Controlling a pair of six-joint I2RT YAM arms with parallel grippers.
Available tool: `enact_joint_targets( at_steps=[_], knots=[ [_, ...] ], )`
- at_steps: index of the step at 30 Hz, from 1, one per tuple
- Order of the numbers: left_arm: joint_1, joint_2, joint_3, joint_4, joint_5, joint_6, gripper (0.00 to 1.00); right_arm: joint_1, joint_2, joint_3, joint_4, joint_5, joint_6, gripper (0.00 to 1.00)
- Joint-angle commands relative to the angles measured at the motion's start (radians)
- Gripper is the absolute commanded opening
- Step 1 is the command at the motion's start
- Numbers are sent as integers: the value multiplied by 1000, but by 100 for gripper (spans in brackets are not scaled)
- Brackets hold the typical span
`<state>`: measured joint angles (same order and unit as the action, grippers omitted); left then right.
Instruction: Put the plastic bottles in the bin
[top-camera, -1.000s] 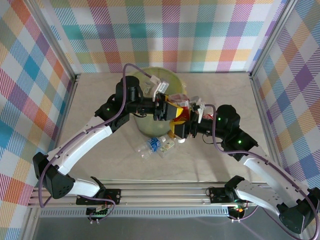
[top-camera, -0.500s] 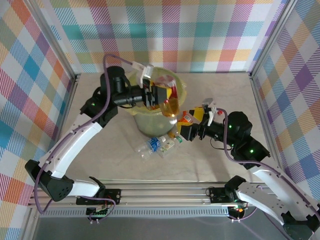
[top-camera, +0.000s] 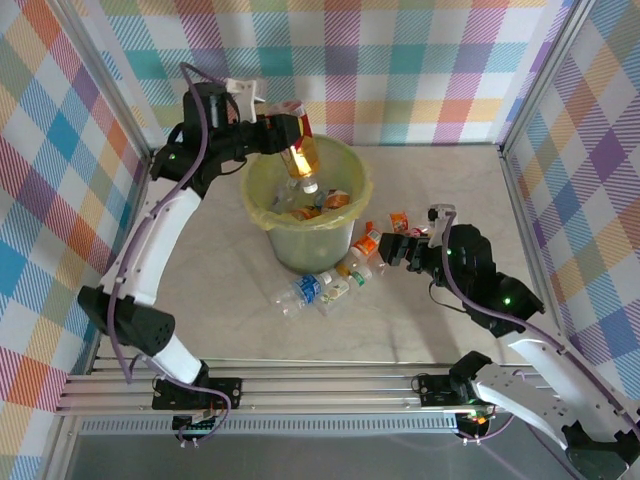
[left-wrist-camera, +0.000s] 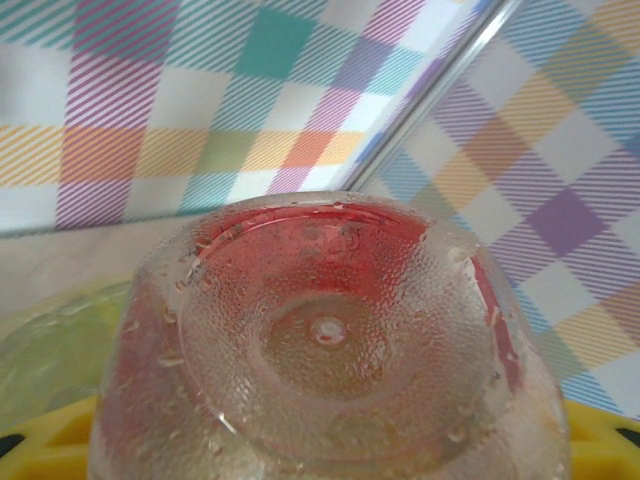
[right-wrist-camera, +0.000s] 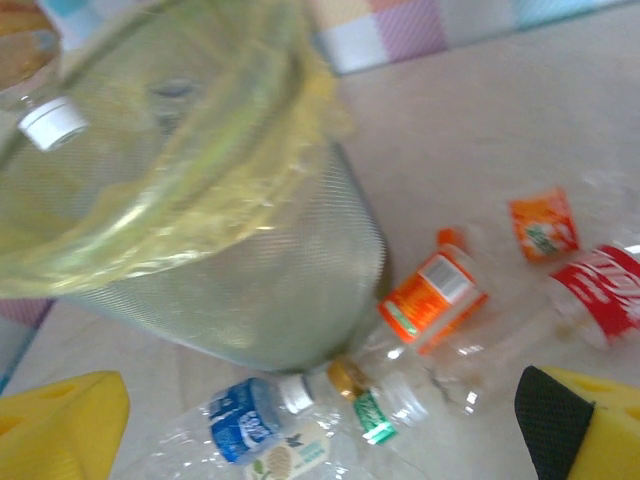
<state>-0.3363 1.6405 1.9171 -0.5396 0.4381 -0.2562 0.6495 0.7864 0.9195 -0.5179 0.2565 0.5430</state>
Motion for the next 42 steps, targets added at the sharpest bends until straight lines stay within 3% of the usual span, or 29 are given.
enact_joint_targets(
  at_steps=[1, 12, 21, 32, 42],
  knots=[
    [18, 53, 75, -89, 0, 22, 50, 6, 31, 53, -131, 126, 90, 100],
    [26, 219, 170, -172, 151, 21, 55, -2, 74, 57, -159, 145, 106, 99],
    [19, 260, 130, -23, 298, -131, 54, -7, 74, 39, -144, 144, 110, 100],
    [-21, 226, 33, -28, 243, -97, 64, -13, 81, 35, -145, 151, 109, 100],
    [-29, 201, 20, -97, 127, -35, 86, -21, 114, 50, -195, 208, 147, 100]
  ],
)
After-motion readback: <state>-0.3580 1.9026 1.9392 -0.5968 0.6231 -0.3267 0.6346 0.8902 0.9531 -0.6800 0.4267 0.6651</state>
